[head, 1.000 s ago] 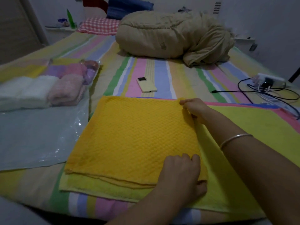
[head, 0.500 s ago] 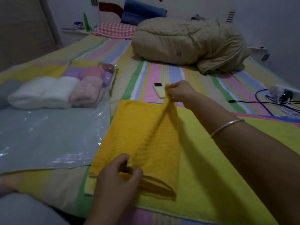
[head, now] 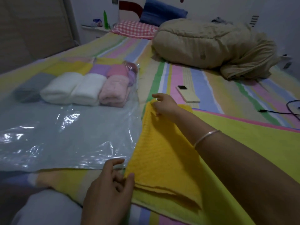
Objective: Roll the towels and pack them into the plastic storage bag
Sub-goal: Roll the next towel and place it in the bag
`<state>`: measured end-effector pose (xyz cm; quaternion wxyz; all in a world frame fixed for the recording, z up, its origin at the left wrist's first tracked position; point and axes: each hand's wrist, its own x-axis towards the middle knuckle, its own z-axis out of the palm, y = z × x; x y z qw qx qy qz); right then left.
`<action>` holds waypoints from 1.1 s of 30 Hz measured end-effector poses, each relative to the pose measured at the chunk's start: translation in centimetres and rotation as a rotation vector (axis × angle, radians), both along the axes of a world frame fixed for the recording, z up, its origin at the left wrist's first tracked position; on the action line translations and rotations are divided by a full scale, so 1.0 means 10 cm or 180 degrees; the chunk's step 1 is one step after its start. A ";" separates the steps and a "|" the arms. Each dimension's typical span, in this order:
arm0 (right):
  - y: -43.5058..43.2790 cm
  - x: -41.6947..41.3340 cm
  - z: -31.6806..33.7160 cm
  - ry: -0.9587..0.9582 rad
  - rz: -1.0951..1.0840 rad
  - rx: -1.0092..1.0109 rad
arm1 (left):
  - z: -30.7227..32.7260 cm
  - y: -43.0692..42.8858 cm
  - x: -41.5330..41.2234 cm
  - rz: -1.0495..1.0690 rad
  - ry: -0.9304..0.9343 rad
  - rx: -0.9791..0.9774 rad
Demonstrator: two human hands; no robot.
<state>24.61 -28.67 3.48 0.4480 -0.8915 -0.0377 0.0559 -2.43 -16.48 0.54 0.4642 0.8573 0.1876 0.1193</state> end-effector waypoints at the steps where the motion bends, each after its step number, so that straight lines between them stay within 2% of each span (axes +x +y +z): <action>1: -0.11 -0.05 0.00 -0.0227 0.0041 -0.0080 | 0.01 0.00 0.00 0.0078 -0.0127 0.0160; 3: -0.39 -0.27 0.01 -0.0740 0.0105 -0.0305 | 0.04 0.00 -0.01 0.0142 -0.0481 0.0709; 5: -0.72 -0.61 -0.02 -0.1255 0.0292 -0.0623 | 0.08 -0.05 0.00 -0.0119 -0.0969 0.1254; 7: -1.05 -1.00 -0.08 -0.1601 0.0602 -0.0997 | 0.05 -0.13 0.06 -0.0722 -0.1555 0.1597; 9: -1.33 -1.36 -0.17 -0.1765 0.0989 -0.1392 | 0.00 -0.21 0.14 -0.1510 -0.1791 0.1727; 12: -1.56 -1.78 -0.28 -0.1819 0.1767 -0.1685 | -0.11 -0.29 0.24 -0.2331 -0.1418 0.1914; 15: -1.54 -2.03 -0.35 -0.2047 0.2105 -0.1730 | -0.16 -0.33 0.29 -0.2574 -0.0879 0.2324; 17: -1.50 -2.07 -0.40 -0.2288 0.2143 -0.1702 | -0.17 -0.37 0.29 -0.2525 -0.0810 0.2509; 19: -1.46 -2.05 -0.44 -0.2457 0.2156 -0.1647 | -0.14 -0.41 0.28 -0.2418 -0.0867 0.2480; 23: -1.48 -2.02 -0.29 -0.1859 0.1643 -0.0829 | -0.04 -0.47 0.26 -0.2060 -0.1122 0.2533; 27: -1.69 -2.02 0.07 -0.1649 0.1500 -0.0573 | 0.09 -0.39 0.27 -0.1467 -0.1385 0.2432; 30: -1.90 -2.05 0.20 -0.1633 0.1392 -0.0529 | 0.17 -0.31 0.25 -0.1493 -0.1613 0.1936; 33: -2.01 -2.21 0.27 -0.1568 0.1420 -0.0210 | 0.27 -0.29 0.14 -0.1798 -0.1745 0.0979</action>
